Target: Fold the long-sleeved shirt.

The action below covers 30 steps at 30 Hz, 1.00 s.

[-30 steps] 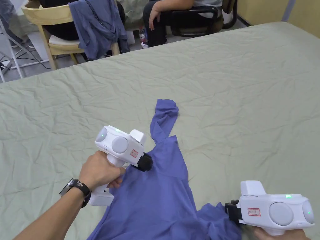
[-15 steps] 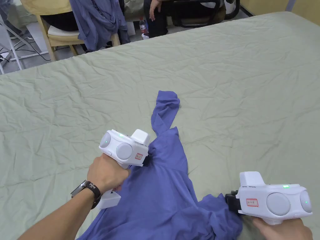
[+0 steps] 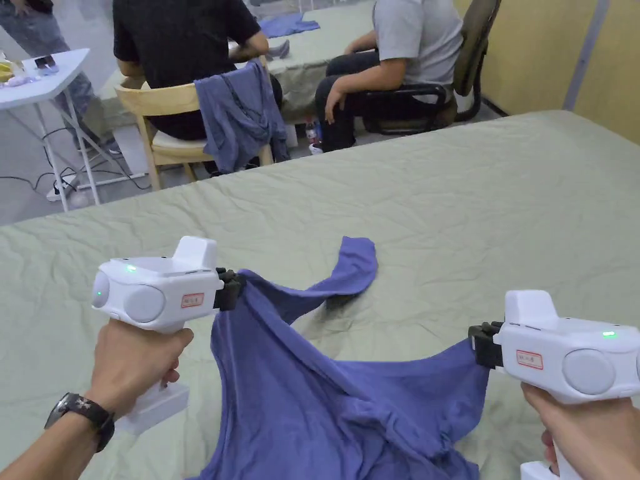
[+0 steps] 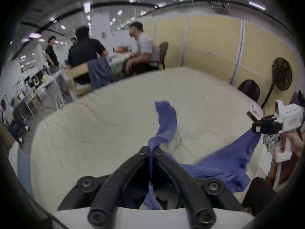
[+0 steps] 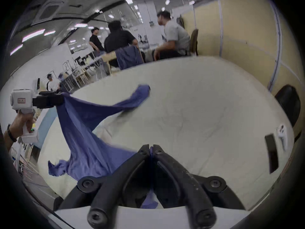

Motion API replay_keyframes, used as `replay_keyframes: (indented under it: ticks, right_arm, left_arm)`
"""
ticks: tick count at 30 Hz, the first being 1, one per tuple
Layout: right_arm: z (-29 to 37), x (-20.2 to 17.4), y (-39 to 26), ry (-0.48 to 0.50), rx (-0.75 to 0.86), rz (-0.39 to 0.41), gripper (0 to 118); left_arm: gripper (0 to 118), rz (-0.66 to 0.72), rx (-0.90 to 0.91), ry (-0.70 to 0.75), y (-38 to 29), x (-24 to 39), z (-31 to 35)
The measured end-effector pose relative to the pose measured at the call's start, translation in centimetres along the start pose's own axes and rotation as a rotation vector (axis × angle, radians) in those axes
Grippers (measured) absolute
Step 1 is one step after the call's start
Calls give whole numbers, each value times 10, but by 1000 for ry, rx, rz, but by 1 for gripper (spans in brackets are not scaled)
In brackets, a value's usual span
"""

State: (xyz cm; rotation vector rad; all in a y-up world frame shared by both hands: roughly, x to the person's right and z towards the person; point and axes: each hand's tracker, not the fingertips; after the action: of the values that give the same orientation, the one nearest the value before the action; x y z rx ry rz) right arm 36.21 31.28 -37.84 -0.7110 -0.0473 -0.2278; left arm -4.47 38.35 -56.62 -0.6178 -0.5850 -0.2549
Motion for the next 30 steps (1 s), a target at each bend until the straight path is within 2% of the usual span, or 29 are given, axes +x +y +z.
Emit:
replay_keyframes:
  ticks: [7, 18, 30]
  right_arm:
    - [81, -37, 93, -15, 196, 160, 3]
    - [194, -80, 238, -36, 446, 206, 3]
    - [293, -124, 367, -32, 642, 246, 3]
  left_arm:
    - [1, -6, 220, 119, 61, -41, 151]
    - [1, 79, 517, 283, 160, -100, 321]
    - [1, 105, 682, 350, 280, -121, 425]
